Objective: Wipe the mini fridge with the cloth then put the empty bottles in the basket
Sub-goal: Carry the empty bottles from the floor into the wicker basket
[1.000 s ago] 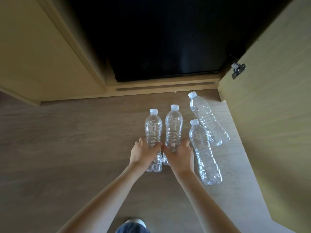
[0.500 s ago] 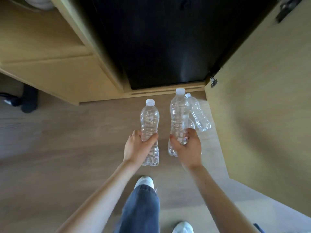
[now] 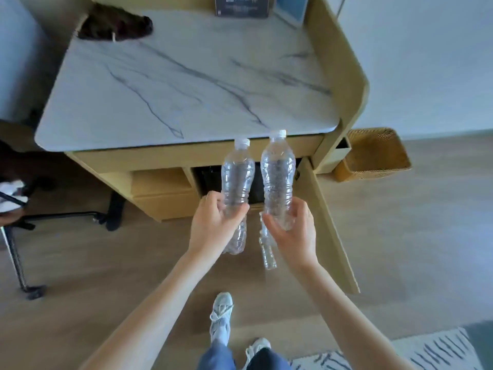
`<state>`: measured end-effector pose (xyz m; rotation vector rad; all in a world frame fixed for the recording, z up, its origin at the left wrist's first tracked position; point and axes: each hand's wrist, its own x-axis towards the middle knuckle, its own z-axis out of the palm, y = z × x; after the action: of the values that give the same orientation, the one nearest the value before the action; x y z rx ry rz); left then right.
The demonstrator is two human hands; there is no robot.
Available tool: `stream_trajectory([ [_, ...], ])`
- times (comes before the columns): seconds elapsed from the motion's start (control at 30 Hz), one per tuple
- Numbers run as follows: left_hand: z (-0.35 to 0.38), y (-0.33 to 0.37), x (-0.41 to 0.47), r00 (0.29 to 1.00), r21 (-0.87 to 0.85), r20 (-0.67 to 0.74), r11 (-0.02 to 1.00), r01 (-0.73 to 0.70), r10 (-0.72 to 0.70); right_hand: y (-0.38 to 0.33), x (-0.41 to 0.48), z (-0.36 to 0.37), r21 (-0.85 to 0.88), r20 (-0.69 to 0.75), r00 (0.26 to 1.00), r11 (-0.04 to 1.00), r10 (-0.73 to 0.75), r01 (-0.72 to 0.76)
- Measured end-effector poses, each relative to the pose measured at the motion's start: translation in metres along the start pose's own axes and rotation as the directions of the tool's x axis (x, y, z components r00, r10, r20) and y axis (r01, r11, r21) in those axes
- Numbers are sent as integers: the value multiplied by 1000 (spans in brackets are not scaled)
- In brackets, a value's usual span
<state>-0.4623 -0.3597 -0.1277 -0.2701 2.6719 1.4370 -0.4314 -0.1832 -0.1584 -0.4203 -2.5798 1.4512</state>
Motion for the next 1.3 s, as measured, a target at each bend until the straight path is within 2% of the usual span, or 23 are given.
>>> stream_trajectory([
  [0.1,-43,74,-20,978,-35,-87,981,-191,188,-69,-5,-53,5,-58,990,992,-127,127],
  [0.2,-70,125,-33,950,-57,-136,956,-289,279,-120,-11,-96,32,-139,972,980,-191,197],
  [0.3,-83,163,-38,921,-149,-164,914,-376,353,-153,-18,-130,73,-232,951,971,-204,226],
  [0.37,-86,183,-40,905,-184,-144,888,-422,400,-166,-28,-148,92,-301,935,971,-186,222],
  [0.47,-80,211,-46,855,-245,-40,824,-510,518,-174,-47,-173,81,-466,874,977,-136,196],
  [0.57,-67,233,-57,773,-350,114,753,-557,624,-173,-71,-192,117,-625,780,983,-37,140],
  [0.7,-38,251,-78,639,-469,317,701,-537,701,-159,-116,-210,128,-778,625,989,57,70],
  [0.97,47,260,-179,333,-545,579,657,-521,744,-121,-249,-260,171,-906,370,977,206,-125],
  [1.13,100,266,-267,172,-541,659,619,-569,733,-88,-328,-301,218,-935,243,960,257,-176],
  [1.23,140,274,-324,123,-550,680,615,-565,722,-62,-370,-338,223,-951,172,957,256,-188],
  [1.3,168,281,-367,104,-556,688,614,-560,718,-39,-400,-370,226,-955,153,956,256,-186],
])
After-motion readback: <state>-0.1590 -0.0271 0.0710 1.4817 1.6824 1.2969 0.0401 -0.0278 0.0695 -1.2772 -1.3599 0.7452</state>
